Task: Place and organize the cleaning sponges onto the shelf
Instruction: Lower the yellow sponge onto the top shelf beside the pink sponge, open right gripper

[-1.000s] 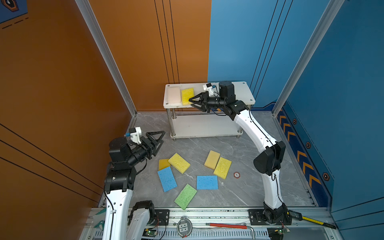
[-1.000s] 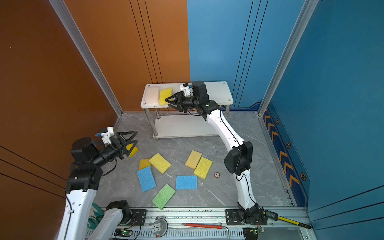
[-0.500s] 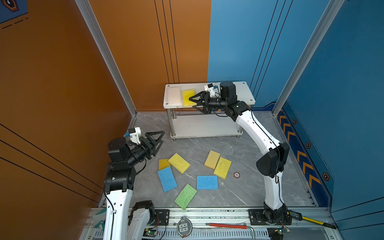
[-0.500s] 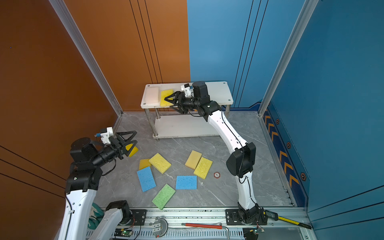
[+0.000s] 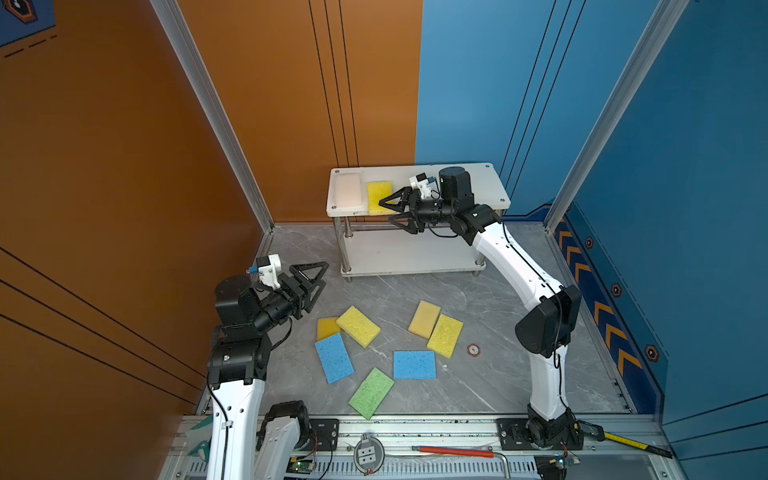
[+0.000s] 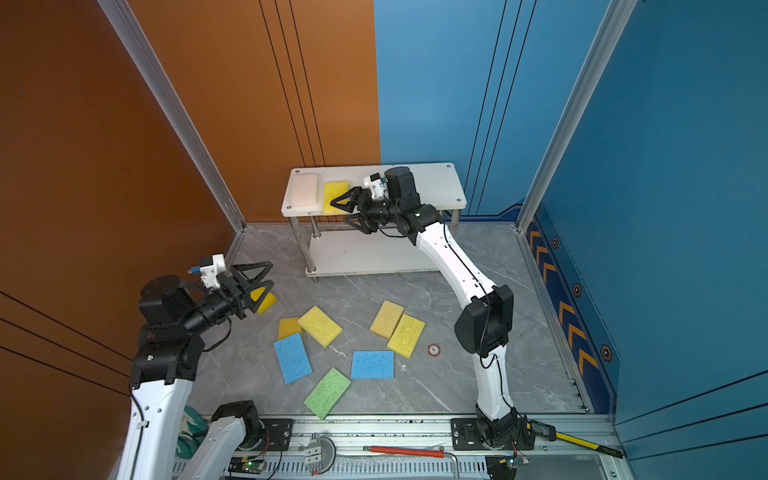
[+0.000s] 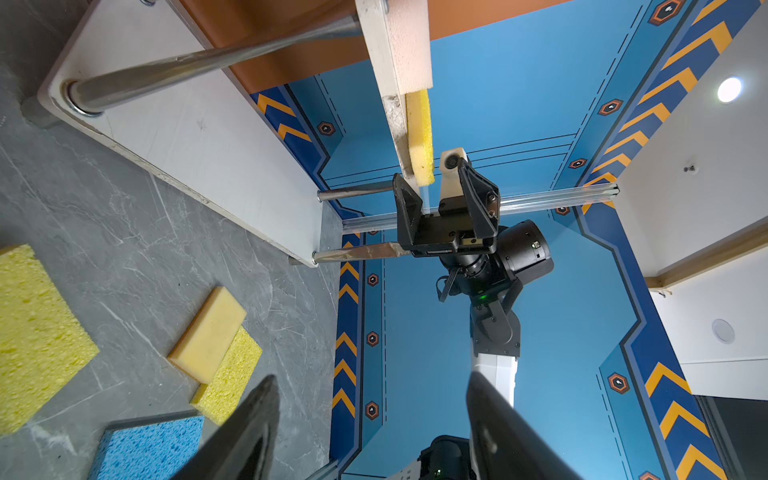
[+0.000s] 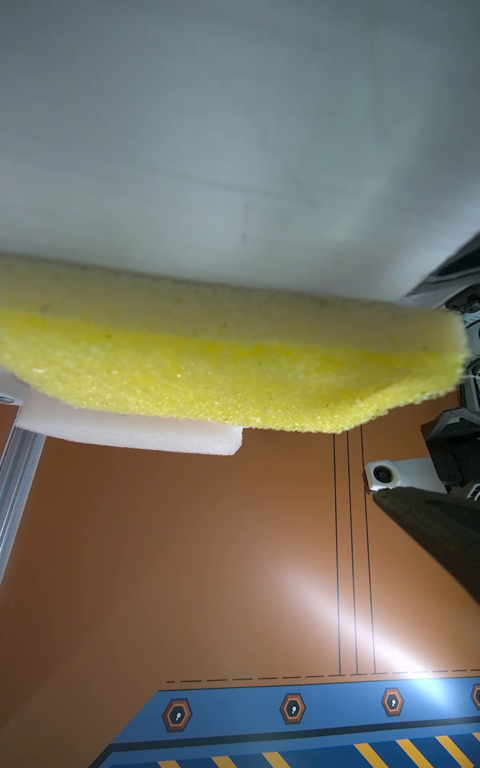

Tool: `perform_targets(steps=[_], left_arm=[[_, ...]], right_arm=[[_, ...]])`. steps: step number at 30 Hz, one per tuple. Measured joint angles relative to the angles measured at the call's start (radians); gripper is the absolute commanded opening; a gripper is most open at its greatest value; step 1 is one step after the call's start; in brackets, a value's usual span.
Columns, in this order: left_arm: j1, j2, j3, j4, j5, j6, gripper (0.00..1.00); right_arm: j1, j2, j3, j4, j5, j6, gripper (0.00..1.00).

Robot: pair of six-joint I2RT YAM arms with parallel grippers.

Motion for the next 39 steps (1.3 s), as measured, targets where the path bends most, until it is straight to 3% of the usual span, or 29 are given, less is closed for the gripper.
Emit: perform_targets(steps=[7,10,11,15,17,26,39], left_arm=[[0.0,0.0,0.0,0.0,0.0,0.0,0.72],[0.0,0.0,0.0,0.0,0.0,0.0,0.71],[0.0,0.0,0.0,0.0,0.0,0.0,0.71],[0.0,0.0,-0.007,0.007,0.0,-0.004,0.68],[0.0,0.001,-0.009,0.008,0.0,-0.008,0.66],[0.005,-0.018,-0.013,0.006,0.009,-0.014,0.64],[0.048,-0.056,-0.024,-0.018,0.057,-0.006,0.64]], right_arm=[[0.0,-0.062,-0.054,-0.011,0.002,-0.037,0.73],[0.001,-0.154,-0.157,-0.025,0.016,-0.06,0.66],[0.003,-0.188,-0.194,-0.028,0.019,-0.068,0.61],[0.025,-0.263,-0.263,-0.061,0.051,-0.105,0.12],[0.051,-0.261,-0.249,-0.091,0.08,-0.13,0.0],[0.166,-0.067,0.071,-0.364,0.267,-0.306,0.0],[0.172,0.023,0.22,-0.495,0.419,-0.376,0.0]])
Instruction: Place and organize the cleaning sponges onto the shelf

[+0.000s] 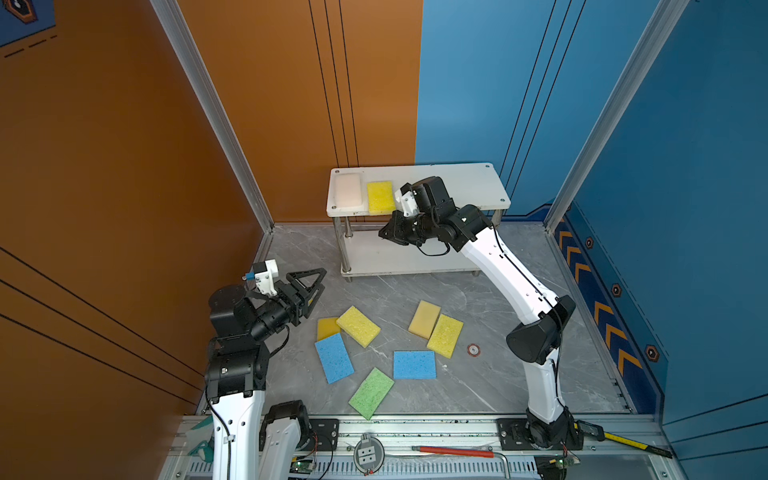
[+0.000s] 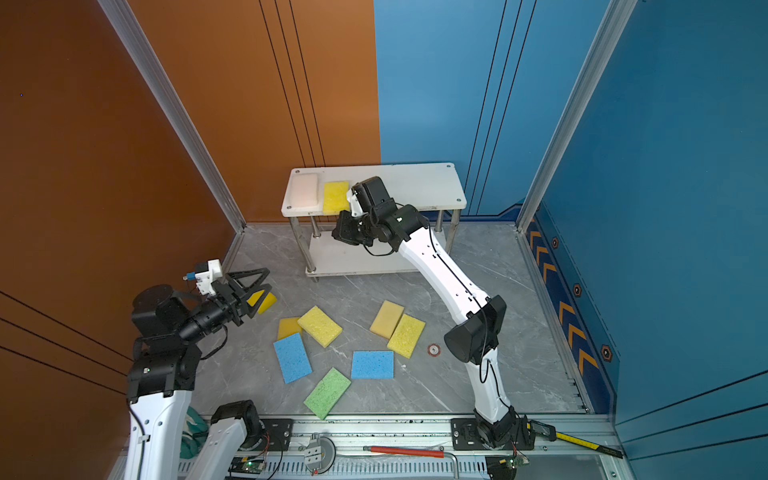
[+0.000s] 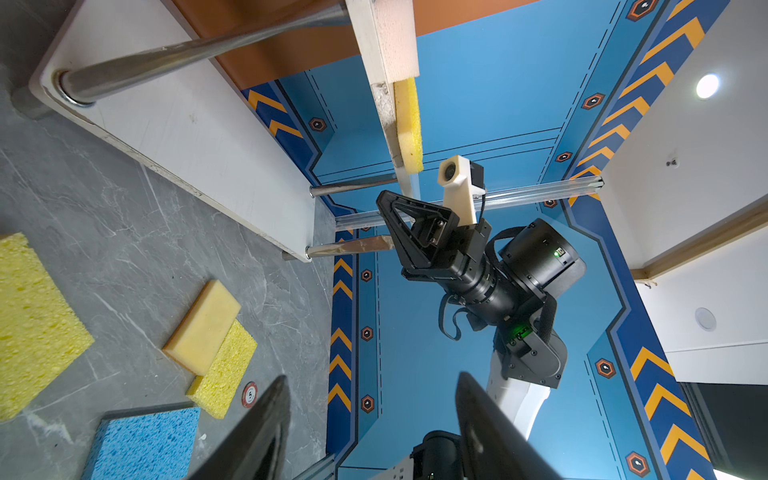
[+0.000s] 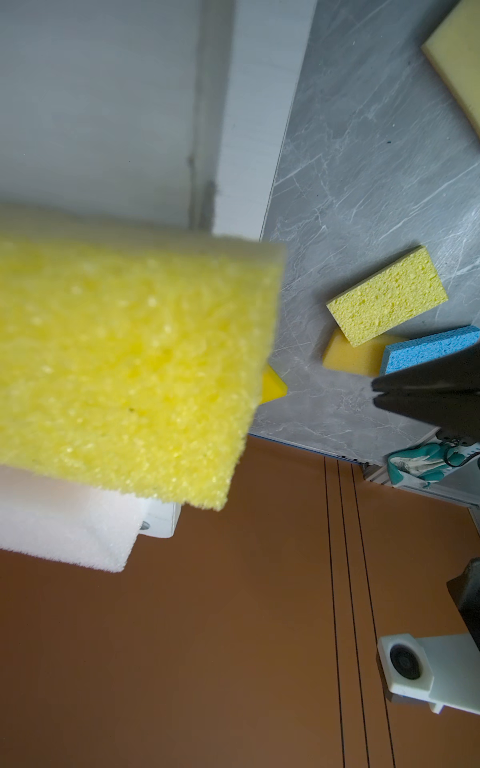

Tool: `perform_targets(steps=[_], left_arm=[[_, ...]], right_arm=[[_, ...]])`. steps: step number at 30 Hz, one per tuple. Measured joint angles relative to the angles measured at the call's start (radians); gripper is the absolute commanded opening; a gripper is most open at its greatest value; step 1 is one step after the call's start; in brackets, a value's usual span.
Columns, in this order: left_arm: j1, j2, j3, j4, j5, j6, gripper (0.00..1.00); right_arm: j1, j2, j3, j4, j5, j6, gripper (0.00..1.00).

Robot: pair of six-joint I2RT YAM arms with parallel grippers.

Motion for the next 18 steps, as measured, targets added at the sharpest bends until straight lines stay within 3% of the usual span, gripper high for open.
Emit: perform_targets(steps=[18], left_arm=[[0.011,0.013,-0.002,-0.006,0.022,0.011,0.64]], right_arm=[[-0.031,0.09,0.14,-0.009,0.051,-0.007,0.0]])
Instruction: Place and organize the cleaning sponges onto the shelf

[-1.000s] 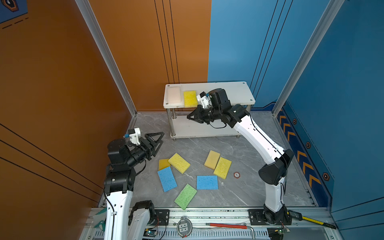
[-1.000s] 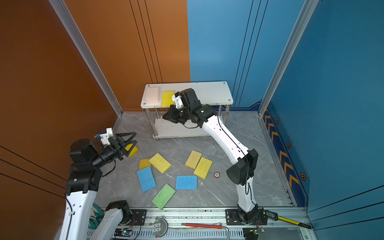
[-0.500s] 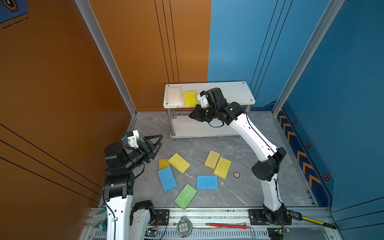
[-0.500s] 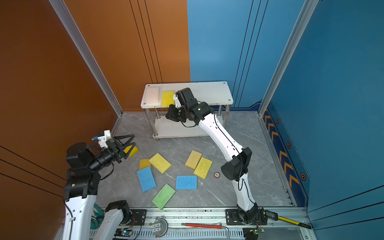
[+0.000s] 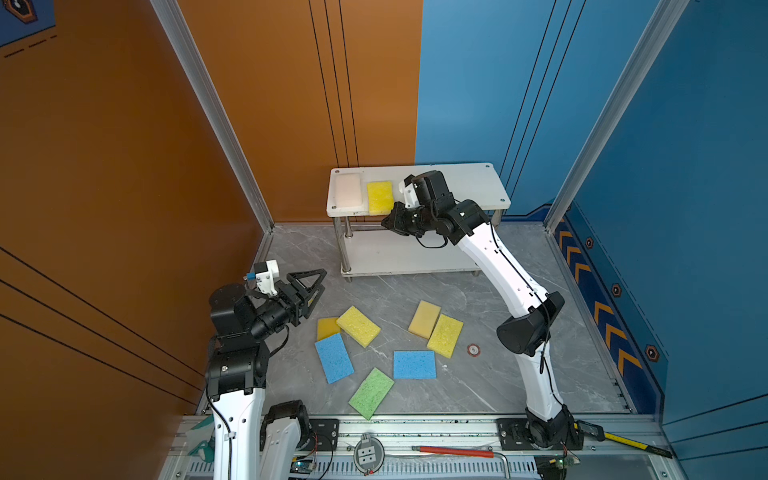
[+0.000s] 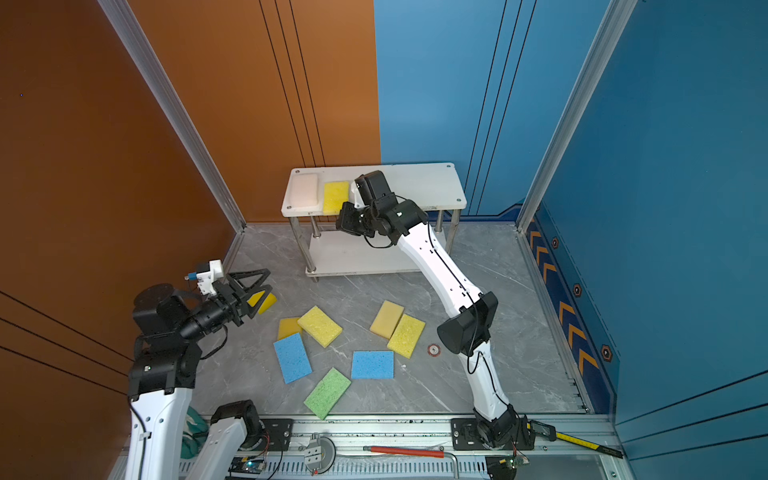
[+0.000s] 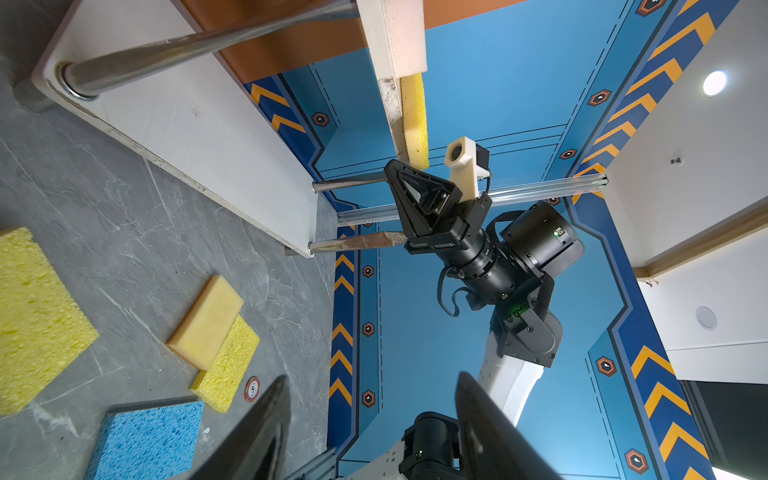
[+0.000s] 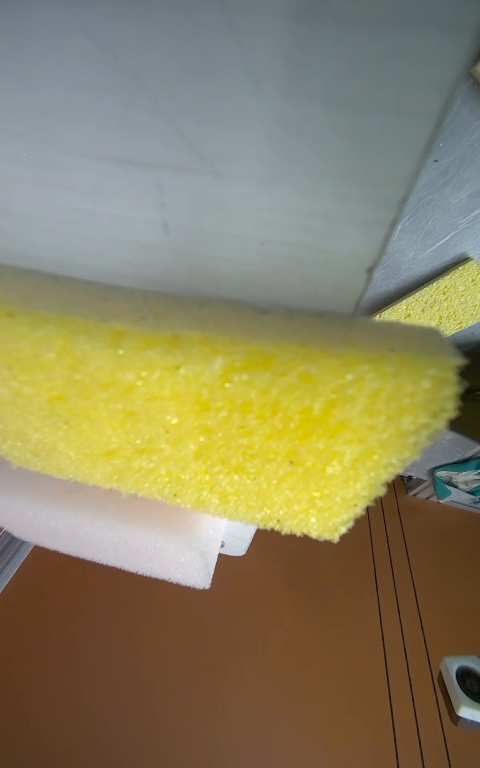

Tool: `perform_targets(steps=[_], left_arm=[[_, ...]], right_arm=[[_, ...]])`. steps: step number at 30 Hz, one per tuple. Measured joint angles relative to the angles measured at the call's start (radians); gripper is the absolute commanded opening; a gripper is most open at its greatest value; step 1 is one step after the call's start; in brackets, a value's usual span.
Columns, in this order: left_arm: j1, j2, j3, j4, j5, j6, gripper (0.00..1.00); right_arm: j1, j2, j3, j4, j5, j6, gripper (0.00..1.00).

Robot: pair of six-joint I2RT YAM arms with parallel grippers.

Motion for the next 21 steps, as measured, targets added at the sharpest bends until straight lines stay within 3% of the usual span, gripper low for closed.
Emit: perform_targets(steps=[21], left_arm=[[0.008,0.013,0.0,-0.003,0.005,0.008,0.63]], right_arm=[[-0.013,0.025,0.013,0.063,0.019,0.011,0.0]])
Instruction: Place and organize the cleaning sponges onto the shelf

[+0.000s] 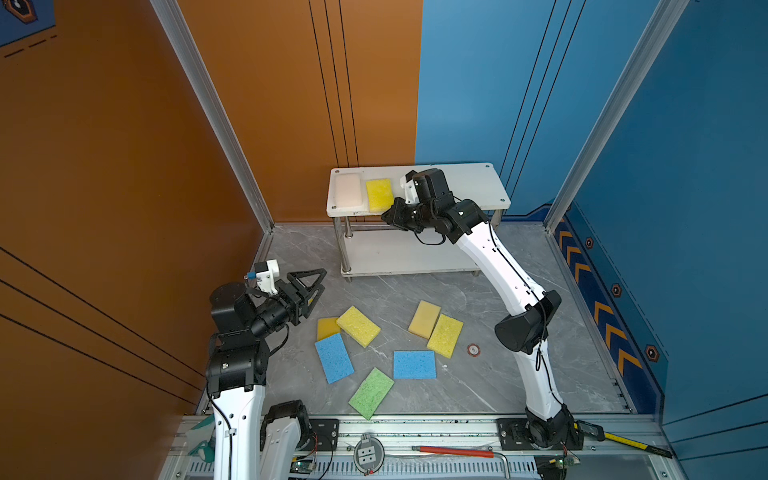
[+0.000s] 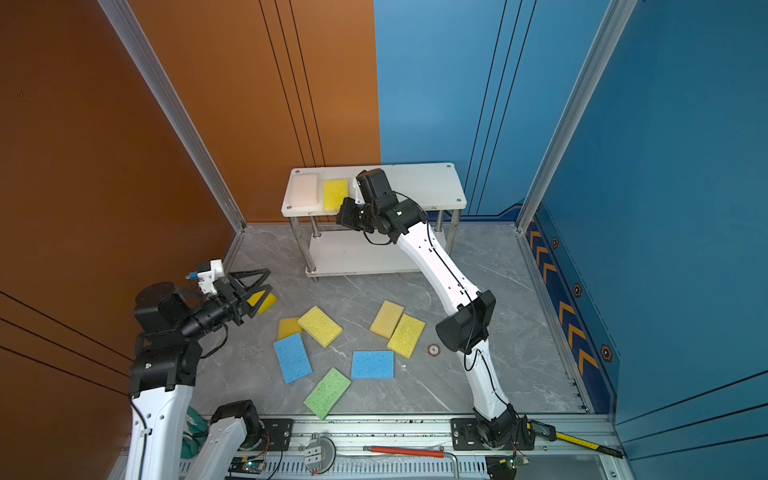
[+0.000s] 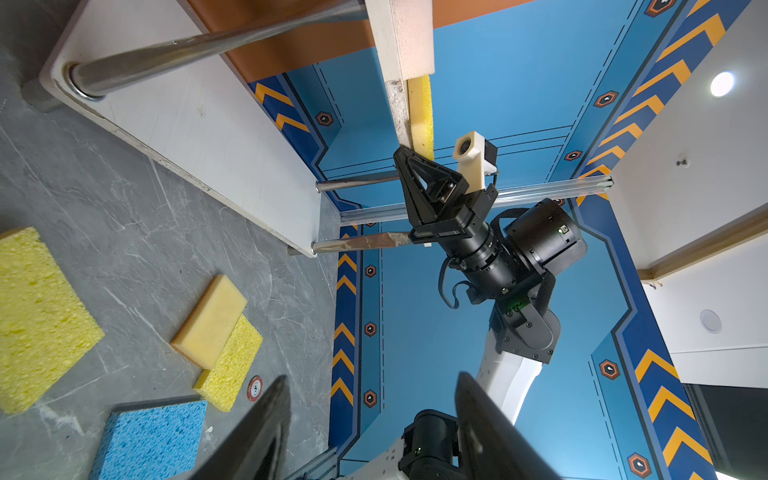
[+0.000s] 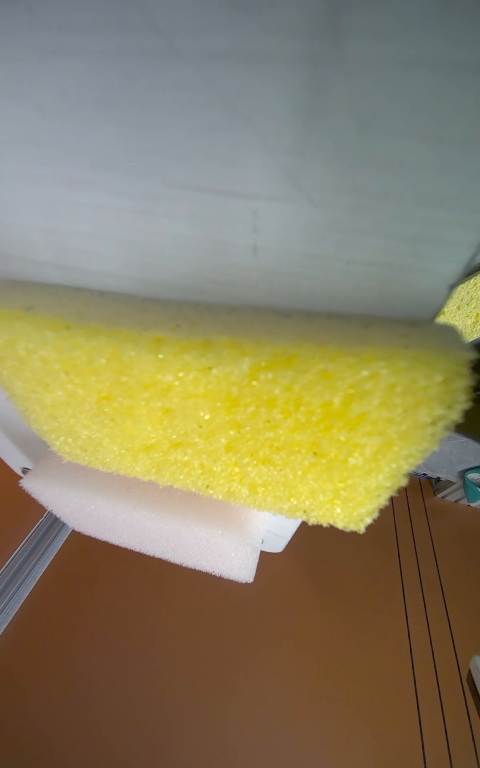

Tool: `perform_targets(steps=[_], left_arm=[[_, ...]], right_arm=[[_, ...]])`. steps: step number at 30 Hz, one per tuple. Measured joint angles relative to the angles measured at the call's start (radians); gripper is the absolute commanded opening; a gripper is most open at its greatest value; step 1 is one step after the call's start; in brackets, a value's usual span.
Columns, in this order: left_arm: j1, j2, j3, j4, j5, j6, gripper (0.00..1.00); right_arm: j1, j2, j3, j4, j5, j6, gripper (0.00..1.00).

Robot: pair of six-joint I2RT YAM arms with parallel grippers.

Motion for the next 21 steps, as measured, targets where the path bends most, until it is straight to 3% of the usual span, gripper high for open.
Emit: perform_targets(steps=[21], left_arm=[[0.005,0.01,0.0,-0.003,0.002,0.003,0.63]], right_arm=[[-0.006,0.005,0.0,0.021,-0.031,0.035,0.0]])
